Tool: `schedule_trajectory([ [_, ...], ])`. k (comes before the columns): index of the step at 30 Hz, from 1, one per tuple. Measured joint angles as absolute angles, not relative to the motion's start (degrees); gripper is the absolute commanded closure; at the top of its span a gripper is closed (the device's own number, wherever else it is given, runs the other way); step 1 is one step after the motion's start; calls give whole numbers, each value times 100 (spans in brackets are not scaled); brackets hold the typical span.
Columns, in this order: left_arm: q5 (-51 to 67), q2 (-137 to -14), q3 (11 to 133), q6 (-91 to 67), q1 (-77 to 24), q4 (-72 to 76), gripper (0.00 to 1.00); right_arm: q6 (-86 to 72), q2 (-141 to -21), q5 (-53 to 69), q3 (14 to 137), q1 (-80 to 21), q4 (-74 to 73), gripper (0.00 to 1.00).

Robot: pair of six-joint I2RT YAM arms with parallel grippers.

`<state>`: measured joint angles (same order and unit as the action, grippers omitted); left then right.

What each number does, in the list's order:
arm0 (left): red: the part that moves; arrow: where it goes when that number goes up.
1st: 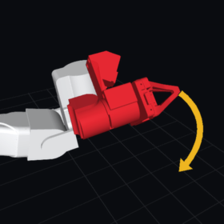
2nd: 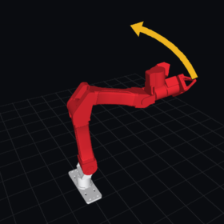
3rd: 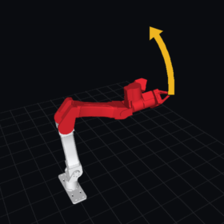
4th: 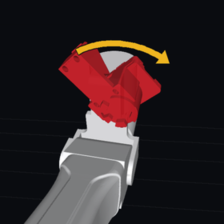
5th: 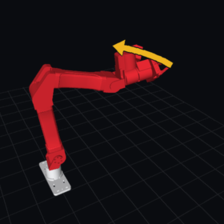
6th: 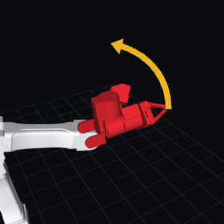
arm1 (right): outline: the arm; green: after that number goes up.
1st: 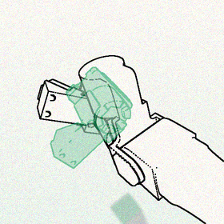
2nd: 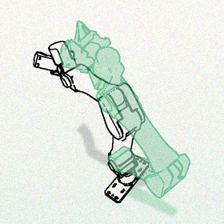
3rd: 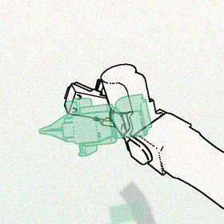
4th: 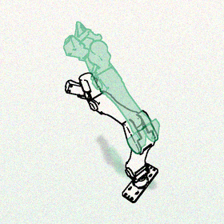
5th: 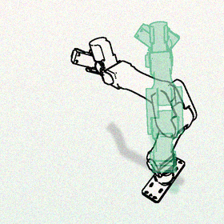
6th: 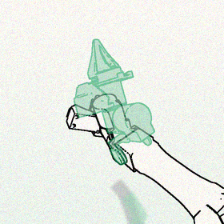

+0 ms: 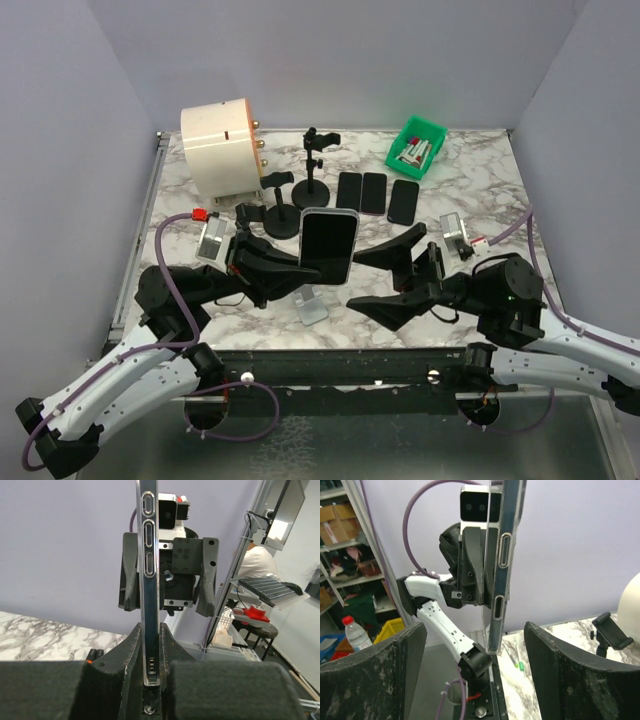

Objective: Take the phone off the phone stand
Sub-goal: Place the phone at the center of the board.

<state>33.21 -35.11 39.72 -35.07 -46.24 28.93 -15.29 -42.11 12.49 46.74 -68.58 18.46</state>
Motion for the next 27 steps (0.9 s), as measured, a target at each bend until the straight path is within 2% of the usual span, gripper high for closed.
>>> schedule_trajectory([
  [6,3479,-3498,3975,-3708,-4624,3061,100,-1658,-4436,1278,4676,-6858,2270,32],
  [12,3559,-3498,3975,-3789,-4624,3133,100,-1815,-4805,1321,4753,-6858,2427,49],
  [23,3607,-3498,3975,-3857,-4624,3210,100,-2016,-4971,1470,4786,-6858,2639,52],
  [27,3621,-3496,3975,-3861,-4624,3212,100,-2099,-5054,1525,4810,-6858,2705,62],
])
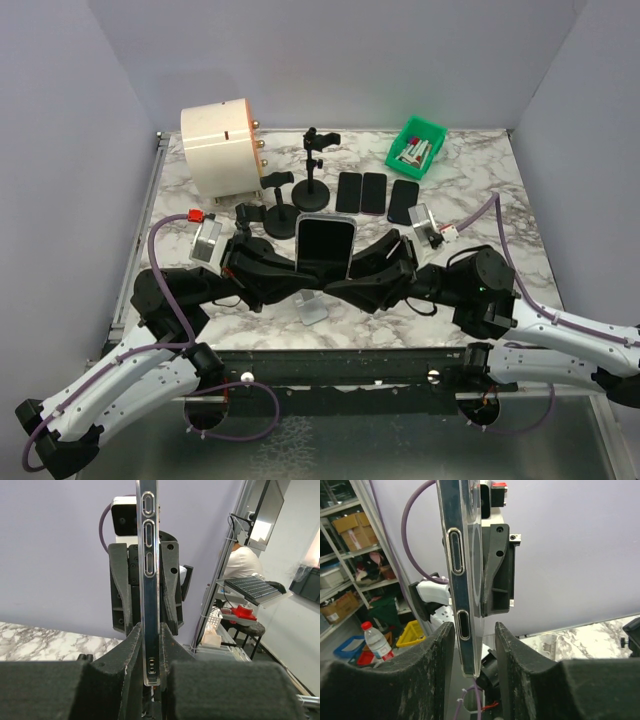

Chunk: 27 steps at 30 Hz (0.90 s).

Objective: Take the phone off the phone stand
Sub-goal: Place the phone at the center of the board.

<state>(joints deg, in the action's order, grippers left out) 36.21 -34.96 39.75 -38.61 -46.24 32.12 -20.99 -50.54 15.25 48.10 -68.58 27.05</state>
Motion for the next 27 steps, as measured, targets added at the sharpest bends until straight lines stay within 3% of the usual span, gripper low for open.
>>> schedule_trajectory([
  [4,3621,-3481,3975,-3861,-4624,3212,100,-2132,-5109,1601,4866,-6858,2735,80],
  [7,3586,-3411,3970,-3857,-4624,3208,83,-2099,-5105,1612,4869,-6858,2735,93],
  [9,3520,-3374,3935,-3850,-4624,3190,58,-2082,-5103,1594,4869,-6858,2714,100],
  [13,3354,-3218,3854,-3782,-4624,3262,19,-2023,-5048,1483,4869,-6858,2403,100],
  [14,3319,-3181,3854,-3767,-4622,3301,3,-2018,-5043,1479,4869,-6858,2386,100],
  [21,2589,-2609,3664,-3312,-4624,3304,1,-1535,-5009,727,5144,-6858,1638,100],
  [27,1374,-2143,3625,-2377,-4624,2578,1,-943,-5415,-1256,5961,-6827,672,100],
])
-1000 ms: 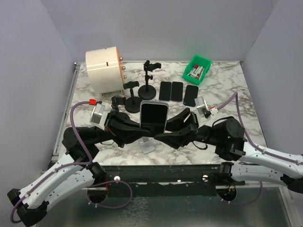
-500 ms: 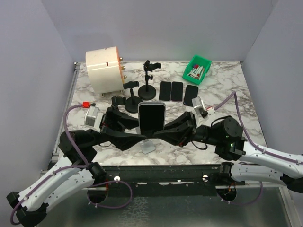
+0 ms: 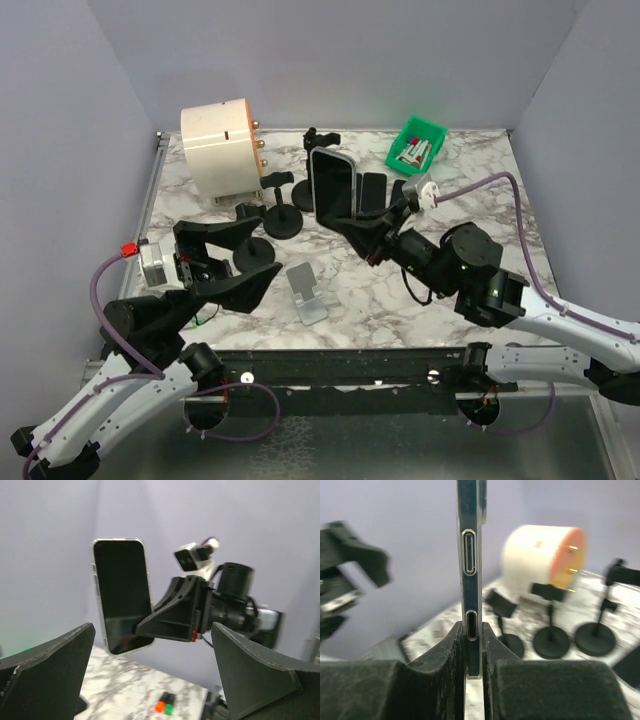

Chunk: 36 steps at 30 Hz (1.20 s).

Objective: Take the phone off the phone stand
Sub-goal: Place the phone at the center of the board.

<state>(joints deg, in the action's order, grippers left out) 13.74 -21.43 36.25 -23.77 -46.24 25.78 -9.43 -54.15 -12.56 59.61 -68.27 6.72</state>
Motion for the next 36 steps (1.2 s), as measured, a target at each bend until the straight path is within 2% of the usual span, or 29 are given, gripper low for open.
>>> schedule_trajectory([
  [3,670,-2051,3625,-1876,-4626,2246,1,-943,-5680,-1793,6097,-6322,246,100],
  [8,-867,-2029,3483,-1179,-4624,1953,1,-1695,-5854,-1708,5686,-4226,-445,100],
  [12,-1776,-2029,3293,-768,-4624,1852,1,-2276,-5846,-1658,5162,-3044,-781,99],
  [18,-2130,-2056,2995,-484,-4624,1789,1,-3092,-6233,-705,4386,-1288,-475,100],
  [24,-2078,-1975,2842,-445,-4624,1743,1,-3205,-7035,-150,4219,-814,-410,100],
  [36,-1841,-1909,2827,-458,-4617,1468,1,-3035,-8272,1135,4678,-8,-141,100],
])
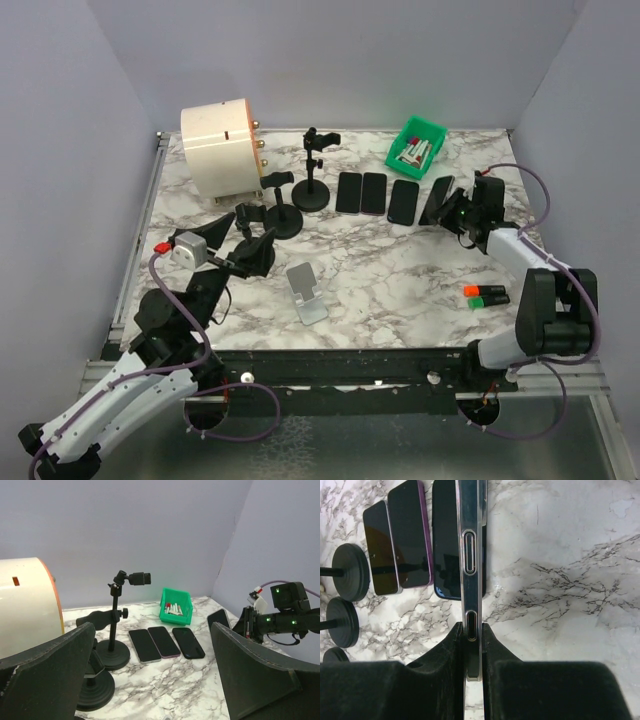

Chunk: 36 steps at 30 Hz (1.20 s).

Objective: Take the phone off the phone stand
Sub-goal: Place the phone at the center of the board.

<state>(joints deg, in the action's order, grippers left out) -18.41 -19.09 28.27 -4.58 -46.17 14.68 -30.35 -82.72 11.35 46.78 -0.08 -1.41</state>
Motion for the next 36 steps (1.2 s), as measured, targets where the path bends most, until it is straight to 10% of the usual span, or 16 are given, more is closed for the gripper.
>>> schedule_trajectory([
  [36,-1452,-2198,2871,-897,-4320,1188,1,-3192,-10715,3450,5937,849,25,100],
])
